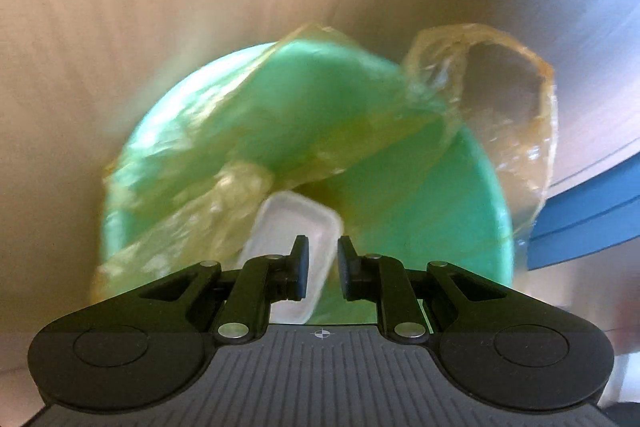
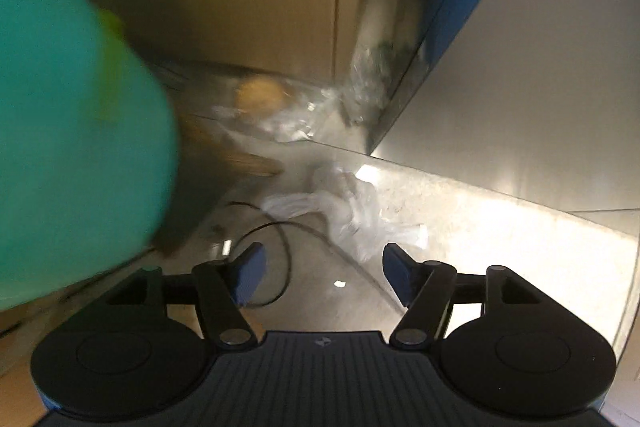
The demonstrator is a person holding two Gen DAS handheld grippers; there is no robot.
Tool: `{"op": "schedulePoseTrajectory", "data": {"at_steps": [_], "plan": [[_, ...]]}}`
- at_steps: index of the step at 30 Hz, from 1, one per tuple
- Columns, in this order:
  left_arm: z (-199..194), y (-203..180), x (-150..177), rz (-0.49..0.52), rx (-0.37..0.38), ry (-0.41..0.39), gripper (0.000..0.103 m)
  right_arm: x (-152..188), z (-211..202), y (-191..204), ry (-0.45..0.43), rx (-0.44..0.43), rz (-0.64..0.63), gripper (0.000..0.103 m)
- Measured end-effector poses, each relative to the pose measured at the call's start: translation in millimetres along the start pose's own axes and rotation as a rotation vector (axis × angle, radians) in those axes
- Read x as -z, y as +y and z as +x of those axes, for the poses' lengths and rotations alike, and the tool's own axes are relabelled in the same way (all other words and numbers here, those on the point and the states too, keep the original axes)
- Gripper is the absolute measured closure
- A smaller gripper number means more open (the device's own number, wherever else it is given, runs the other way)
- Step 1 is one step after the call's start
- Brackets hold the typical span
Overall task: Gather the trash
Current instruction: 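Open the right gripper to drop the bag while the left gripper releases the tray into the bin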
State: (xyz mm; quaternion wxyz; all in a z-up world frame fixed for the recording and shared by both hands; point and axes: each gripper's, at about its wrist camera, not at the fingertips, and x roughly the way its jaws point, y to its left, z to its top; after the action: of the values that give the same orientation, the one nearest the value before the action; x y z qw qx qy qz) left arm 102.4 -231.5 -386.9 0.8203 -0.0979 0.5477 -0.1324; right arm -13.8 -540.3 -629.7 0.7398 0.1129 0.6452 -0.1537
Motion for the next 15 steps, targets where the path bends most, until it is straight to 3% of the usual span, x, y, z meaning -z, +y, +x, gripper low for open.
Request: {"op": "schedulePoseTrajectory", "data": {"at_steps": [3, 5, 9, 14, 15], "plan": [[5.5, -1.9, 2.7, 0.055, 0.036, -0.063, 0.085, -1.1, 74.2, 8.2, -0.02, 0.081, -0.136, 0.038], [8.2, -1.2, 7.6, 0.075, 0.051, -0.094, 0.085, -5.1, 123.7, 5.0, -0.013, 0.115, -0.15, 0.037], [17.0, 1.0, 22.1, 0.1, 0.074, -0.098, 0.085, -5.2, 198.8, -15.3, 0.06, 0.1, -0.013, 0.037], [25.9, 8.2, 39.1, 0.103, 0.061, -0.059, 0.085, 12.4, 252.5, -27.6, 0.123, 0.064, 0.111, 0.038], [25.7, 8.9, 41.0, 0.095, 0.058, -0.051, 0.085, 16.8, 258.2, -27.3, 0.141, 0.05, 0.135, 0.046]]}}
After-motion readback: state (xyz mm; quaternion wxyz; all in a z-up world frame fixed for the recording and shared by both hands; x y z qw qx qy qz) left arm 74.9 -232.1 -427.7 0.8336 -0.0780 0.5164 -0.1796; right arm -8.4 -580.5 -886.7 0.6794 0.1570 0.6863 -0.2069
